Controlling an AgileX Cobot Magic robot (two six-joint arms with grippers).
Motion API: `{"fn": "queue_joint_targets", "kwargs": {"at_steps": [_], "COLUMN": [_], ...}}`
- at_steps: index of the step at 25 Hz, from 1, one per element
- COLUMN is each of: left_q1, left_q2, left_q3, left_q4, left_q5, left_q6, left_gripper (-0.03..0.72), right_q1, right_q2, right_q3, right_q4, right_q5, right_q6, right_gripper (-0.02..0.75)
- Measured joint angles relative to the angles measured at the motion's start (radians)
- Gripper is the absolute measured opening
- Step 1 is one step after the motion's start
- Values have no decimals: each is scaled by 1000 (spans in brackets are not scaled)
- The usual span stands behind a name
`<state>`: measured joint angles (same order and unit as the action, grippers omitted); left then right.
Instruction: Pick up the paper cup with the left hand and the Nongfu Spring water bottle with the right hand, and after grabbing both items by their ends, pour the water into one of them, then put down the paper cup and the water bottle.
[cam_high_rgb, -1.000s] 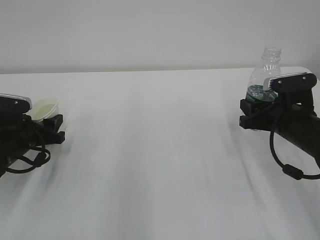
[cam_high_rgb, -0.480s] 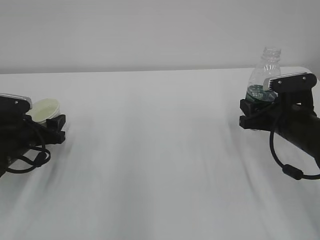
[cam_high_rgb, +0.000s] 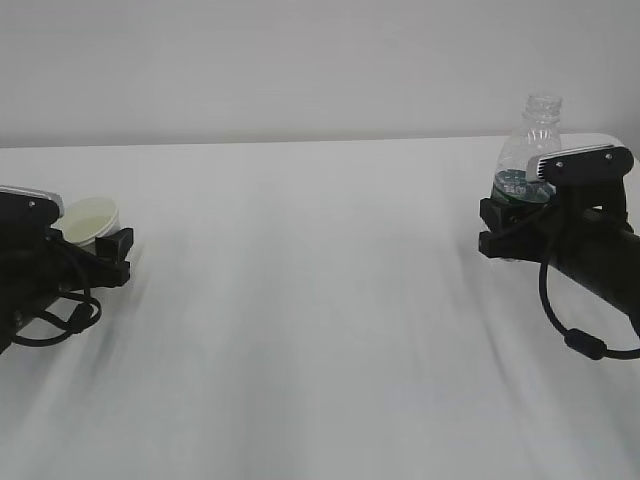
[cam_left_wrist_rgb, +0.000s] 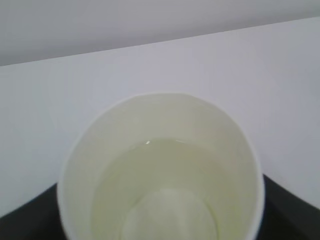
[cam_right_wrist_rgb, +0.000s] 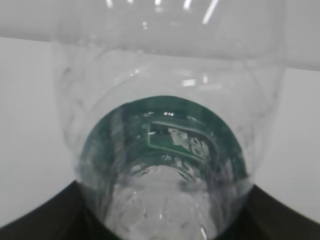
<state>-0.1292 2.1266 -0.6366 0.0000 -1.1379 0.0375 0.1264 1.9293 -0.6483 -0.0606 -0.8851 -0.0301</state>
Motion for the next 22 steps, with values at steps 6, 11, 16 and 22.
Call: {"fn": "queue_joint_targets", "kwargs": {"at_steps": [6,11,16,22], "left_q1": [0,0,0,0], "left_q2": [0,-6,-60,-97], "left_q3": [5,40,82,144], "left_q4": [0,0,0,0], "left_q5": [-4,-5,-6,-7], "left_q6": [0,0,0,2], "left_gripper": [589,589,589,615], "right_q1": [0,0,0,0], "right_q2": [0,0,0,0], "right_q3": [0,0,0,0], "right_q4": [0,0,0,0], "right_q5": [-6,-10,-15,-22], "right_q6": [0,0,0,4], "right_gripper": [437,437,437,437]}}
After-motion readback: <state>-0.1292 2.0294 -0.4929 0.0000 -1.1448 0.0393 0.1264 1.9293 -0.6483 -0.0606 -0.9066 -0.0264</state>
